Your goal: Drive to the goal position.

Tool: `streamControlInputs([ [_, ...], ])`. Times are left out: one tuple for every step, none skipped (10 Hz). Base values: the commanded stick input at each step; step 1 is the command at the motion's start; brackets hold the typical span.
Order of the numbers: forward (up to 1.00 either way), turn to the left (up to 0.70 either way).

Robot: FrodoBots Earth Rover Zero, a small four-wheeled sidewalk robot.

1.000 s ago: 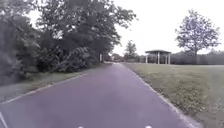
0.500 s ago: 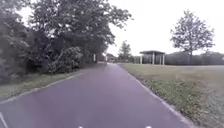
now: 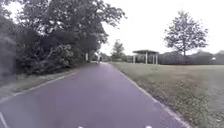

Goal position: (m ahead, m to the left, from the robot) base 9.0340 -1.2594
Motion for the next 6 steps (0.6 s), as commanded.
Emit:
streamControlInputs([
  [0.7, -0.01],
  [0.7, -0.01],
  [0.7, -0.01],
  [0.7, -0.01],
  [0.7, -0.01],
  [0.7, -0.01],
])
